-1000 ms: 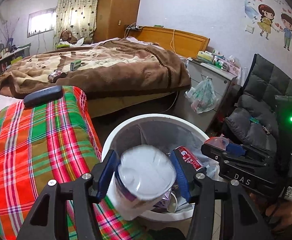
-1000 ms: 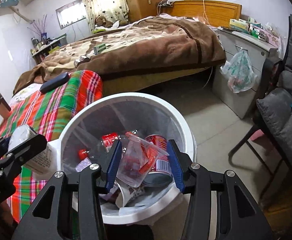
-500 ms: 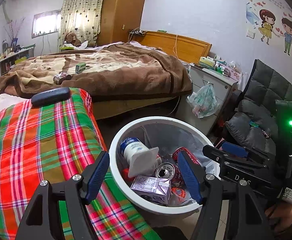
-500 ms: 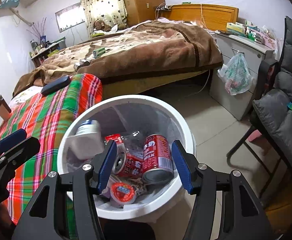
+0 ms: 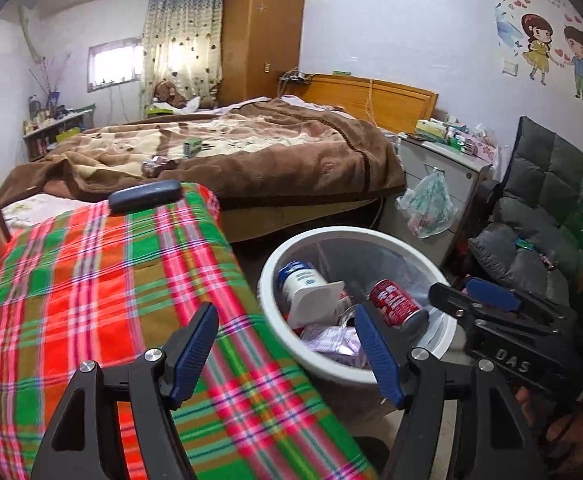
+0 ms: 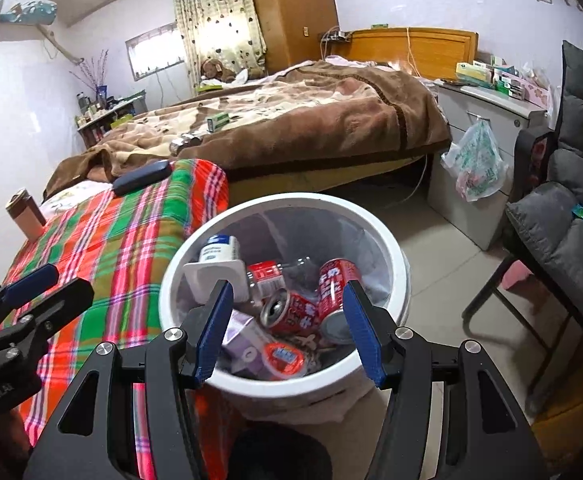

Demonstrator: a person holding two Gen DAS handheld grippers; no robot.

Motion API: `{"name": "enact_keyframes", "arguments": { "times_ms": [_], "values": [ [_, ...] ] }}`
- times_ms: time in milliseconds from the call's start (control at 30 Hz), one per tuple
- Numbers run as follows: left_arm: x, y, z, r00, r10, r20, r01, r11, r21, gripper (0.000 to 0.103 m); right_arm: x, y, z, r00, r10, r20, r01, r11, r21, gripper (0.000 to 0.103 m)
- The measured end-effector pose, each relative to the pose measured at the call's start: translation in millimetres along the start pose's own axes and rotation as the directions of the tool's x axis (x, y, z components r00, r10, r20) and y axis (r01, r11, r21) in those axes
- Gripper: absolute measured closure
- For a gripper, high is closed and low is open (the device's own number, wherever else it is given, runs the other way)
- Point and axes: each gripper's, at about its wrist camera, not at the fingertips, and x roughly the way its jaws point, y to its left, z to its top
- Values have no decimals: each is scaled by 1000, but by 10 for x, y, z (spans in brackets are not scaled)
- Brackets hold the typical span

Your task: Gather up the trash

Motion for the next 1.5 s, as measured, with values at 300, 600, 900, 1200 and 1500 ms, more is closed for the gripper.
{"name": "enact_keyframes", "arguments": {
  "times_ms": [300, 600, 900, 1200, 1500],
  "values": [
    [-293, 103, -289, 995, 93, 26, -92, 996, -22, 33, -261, 159, -217, 997, -10, 83, 10, 1000, -1, 44],
    [-530, 58, -518, 988, 149, 48, -148, 989, -22, 33, -396, 255, -424, 991, -37, 127, 38, 999, -4, 44],
    [-668, -20, -611, 984, 165, 66, -164, 986, -23, 33, -473, 314, -497, 987, -58, 149, 60, 998, -8, 45],
    [-682, -15, -642, 983, 175, 59, -173, 984, -28, 33, -496, 342, -543, 987, -47, 154, 48, 999, -1, 45],
    [-692, 11, -654, 982, 179, 58, -177, 984, -37, 33, -516, 360, -552, 987, -42, 155, 43, 999, -3, 45]
  ]
}}
